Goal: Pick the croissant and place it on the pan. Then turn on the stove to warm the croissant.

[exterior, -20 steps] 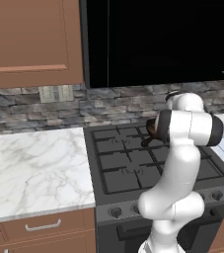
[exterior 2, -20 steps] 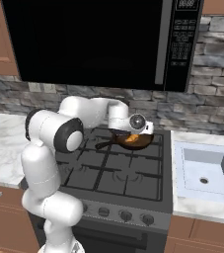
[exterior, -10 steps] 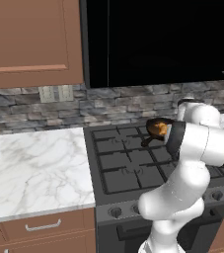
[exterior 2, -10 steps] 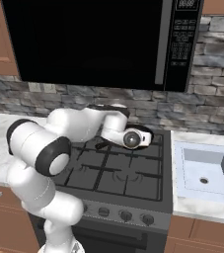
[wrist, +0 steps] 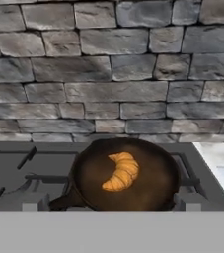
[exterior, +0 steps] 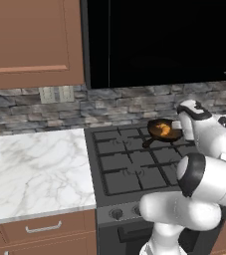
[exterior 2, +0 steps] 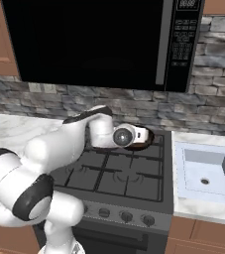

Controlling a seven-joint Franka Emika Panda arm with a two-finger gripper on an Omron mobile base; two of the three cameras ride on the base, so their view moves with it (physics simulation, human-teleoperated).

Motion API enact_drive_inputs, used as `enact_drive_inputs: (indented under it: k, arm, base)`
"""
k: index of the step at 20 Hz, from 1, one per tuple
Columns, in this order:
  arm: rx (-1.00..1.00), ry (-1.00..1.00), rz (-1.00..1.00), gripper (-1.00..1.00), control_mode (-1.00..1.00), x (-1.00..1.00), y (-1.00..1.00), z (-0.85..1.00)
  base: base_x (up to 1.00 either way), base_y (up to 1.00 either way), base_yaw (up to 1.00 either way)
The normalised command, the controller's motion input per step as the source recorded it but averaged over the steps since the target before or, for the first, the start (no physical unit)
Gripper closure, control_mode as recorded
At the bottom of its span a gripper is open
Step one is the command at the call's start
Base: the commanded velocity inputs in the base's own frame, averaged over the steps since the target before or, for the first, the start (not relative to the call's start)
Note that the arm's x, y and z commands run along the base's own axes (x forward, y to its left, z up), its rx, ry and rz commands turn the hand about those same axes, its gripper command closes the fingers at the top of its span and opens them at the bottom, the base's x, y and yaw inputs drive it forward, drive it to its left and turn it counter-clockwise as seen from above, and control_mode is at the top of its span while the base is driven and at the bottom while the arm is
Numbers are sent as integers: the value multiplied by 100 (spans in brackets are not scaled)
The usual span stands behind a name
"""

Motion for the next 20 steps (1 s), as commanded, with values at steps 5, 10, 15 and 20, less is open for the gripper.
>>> enact_drive_inputs:
  k: [5,10,15,20]
  arm:
    - [-2,12,0,-100,-100,-59,0,69]
    - [-1,12,0,-100,-100,-90,-7,41]
    - [0,1,0,-100,-100,-100,-47,20]
    - [0,-4,0,-100,-100,-100,-54,55]
  base:
    - [0,0,0]
    - [0,0,0]
    - [0,0,0]
    - [0,0,0]
